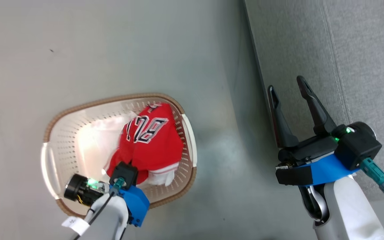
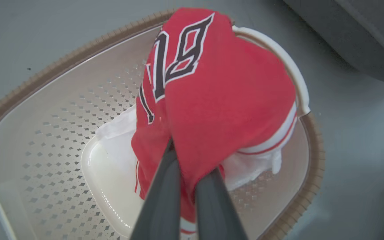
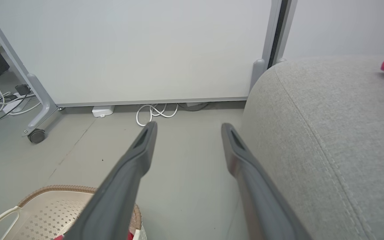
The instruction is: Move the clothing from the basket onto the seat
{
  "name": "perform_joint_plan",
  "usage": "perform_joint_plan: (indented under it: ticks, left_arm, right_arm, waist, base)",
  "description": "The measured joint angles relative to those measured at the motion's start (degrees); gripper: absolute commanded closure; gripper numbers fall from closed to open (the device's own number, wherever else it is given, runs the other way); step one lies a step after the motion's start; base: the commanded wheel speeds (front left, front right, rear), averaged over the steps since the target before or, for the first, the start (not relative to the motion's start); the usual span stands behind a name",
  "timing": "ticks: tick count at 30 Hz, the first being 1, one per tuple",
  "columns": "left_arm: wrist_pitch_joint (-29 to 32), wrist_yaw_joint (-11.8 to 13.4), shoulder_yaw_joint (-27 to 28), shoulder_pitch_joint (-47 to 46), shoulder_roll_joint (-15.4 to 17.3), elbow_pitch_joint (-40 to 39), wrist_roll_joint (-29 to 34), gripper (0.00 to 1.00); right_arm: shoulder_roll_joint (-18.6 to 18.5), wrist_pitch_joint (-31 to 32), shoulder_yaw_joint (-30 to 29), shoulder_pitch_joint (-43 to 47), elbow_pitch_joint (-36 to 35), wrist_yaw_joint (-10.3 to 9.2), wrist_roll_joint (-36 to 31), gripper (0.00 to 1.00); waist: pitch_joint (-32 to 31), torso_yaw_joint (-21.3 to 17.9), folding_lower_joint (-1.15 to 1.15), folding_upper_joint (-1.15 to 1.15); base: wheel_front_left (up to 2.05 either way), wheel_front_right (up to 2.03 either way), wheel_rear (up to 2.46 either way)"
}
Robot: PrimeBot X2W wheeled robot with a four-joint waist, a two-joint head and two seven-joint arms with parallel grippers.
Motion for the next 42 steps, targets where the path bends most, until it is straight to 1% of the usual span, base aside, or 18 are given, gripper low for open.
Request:
perform_joint_plan:
  ticks: [4,6,8,12,16,19,24,32,38,42]
  left_arm:
    - [0.0,-0.5,0.5,3.5,-1.0,-3.1,-0.7,1.0]
    - [0.0,-0.5,0.1,2.9,-2.4,-2.4,-1.3,1.0]
    - [0.4,-0.1,-0.7,1.9,-3.5,-2.6,-2.3,1.0]
    - [0.8,0.6,-2.5,3.8,-3.8,-3.4,-4.4,1.0]
    - [1.4,1.5,-5.3,5.6,-3.9,-6.7,-7.7,1.0]
    - [1.5,1.7,-6.7,6.9,-3.9,-7.4,-9.5,1.0]
    - [0.7,0.5,-8.0,7.1,-3.9,-7.2,-11.2,1.0]
    - [0.1,-2.0,-9.4,6.9,-3.9,-6.9,-12.1,1.0]
    - [0.0,-3.6,-9.9,5.5,-3.9,-8.2,-12.1,1.0]
    - [0.0,-4.1,-11.2,4.7,-3.9,-9.4,-12.4,1.0]
  right_arm:
    - [0.0,0.0,-0.6,1.3,1.0,0.0,-1.0,0.0]
    - [0.0,0.0,-1.0,2.4,1.9,0.0,-1.2,0.0]
    - [0.0,0.2,-1.2,4.0,2.3,0.0,-1.4,0.0]
    - [0.0,0.9,-1.5,5.8,2.3,0.0,-1.5,0.0]
    - [0.0,1.9,-1.7,7.8,2.1,0.0,-1.4,0.0]
    - [0.0,2.4,-1.9,9.2,2.1,0.0,-1.4,0.0]
    - [0.0,2.9,-2.3,11.4,2.1,0.0,-0.9,0.0]
    - [0.0,3.7,-2.3,14.8,2.6,0.0,0.2,0.0]
    - [0.0,4.2,-2.3,16.6,2.8,0.0,0.6,0.0]
    - [0.0,4.4,-1.9,17.8,3.1,0.0,1.1,0.0]
  waist:
    - [-4.1,1.6,0.0,0.0]
    - [-6.5,2.4,0.0,0.0]
    - [-9.1,3.2,0.0,0.0]
    - [-14.1,5.0,-0.01,0.0]
    - [-18.6,6.7,-0.01,0.0]
    - [-21.6,7.9,-0.01,0.0]
    - [-26.2,9.6,-0.01,0.0]
    - [-32.3,11.9,-0.01,0.0]
    - [-35.6,13.2,0.0,0.0]
    - [-37.3,13.9,0.0,0.0]
  base:
    - [0.0,0.0,0.0]
    - [0.0,0.0,0.0]
    - [0.0,0.0,0.0]
    - [0.0,0.0,0.0]
    - [0.0,0.0,0.0]
    - [0.0,0.0,0.0]
    - [0.0,0.0,0.0]
    - [0.0,0.0,0.0]
    - [0.0,0.0,0.0]
    - [0.0,0.0,0.0]
